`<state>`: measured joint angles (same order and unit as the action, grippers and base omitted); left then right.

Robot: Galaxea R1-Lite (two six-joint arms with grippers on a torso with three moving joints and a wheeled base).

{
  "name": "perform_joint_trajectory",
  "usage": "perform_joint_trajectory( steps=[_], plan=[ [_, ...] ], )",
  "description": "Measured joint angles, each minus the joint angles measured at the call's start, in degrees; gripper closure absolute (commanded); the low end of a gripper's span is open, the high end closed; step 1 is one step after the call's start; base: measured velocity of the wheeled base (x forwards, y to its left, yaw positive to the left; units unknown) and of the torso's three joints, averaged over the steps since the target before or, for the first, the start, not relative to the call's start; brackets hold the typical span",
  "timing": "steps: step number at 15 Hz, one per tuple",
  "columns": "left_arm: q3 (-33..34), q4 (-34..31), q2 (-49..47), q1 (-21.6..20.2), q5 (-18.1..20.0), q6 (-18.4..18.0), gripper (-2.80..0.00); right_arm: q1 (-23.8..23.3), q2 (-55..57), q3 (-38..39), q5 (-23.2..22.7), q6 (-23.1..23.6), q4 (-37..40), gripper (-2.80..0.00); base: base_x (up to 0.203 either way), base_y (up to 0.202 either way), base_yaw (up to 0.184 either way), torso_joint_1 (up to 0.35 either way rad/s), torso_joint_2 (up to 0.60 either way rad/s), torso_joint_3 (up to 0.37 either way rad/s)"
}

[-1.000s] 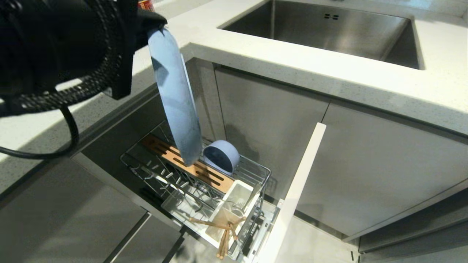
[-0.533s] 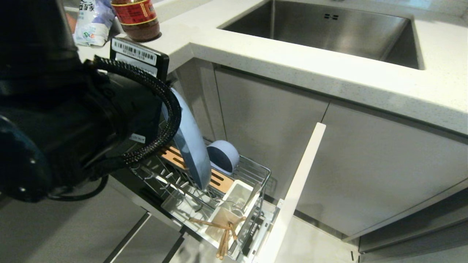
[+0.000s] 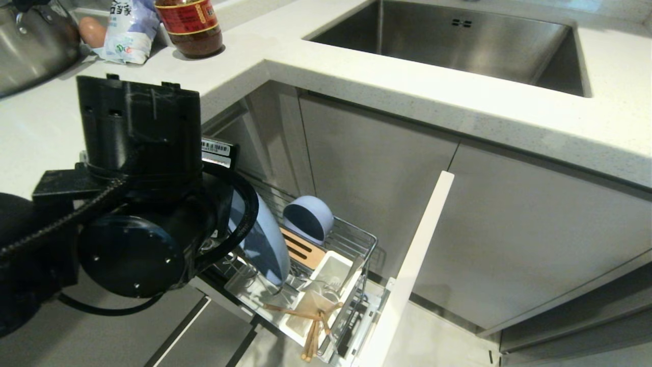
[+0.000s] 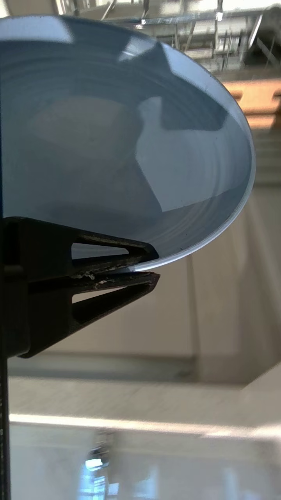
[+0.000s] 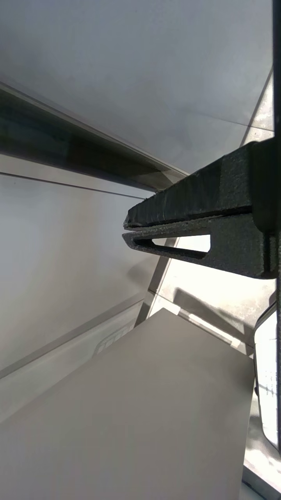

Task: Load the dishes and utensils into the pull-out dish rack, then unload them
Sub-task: Pick up the plate and place it in the cupboard

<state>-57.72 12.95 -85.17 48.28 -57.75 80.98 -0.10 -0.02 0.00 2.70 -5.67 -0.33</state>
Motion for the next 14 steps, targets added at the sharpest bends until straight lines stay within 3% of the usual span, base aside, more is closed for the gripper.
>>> perform_joint_trajectory(
  steps=[5, 14],
  plan=[
    [0.71, 0.98, -2.23, -3.71, 1.58, 4.02, 0.00, 0.00, 0.00, 0.00, 0.02, -0.02, 0.02, 0.00, 0.000, 0.000, 0.000, 0.000, 0.00, 0.000],
    [1.25, 3.37, -4.90, -6.50, 5.16, 6.97, 0.00, 0.00, 0.00, 0.00, 0.02, -0.01, 0.00, 0.00, 0.000, 0.000, 0.000, 0.000, 0.00, 0.000]
  ],
)
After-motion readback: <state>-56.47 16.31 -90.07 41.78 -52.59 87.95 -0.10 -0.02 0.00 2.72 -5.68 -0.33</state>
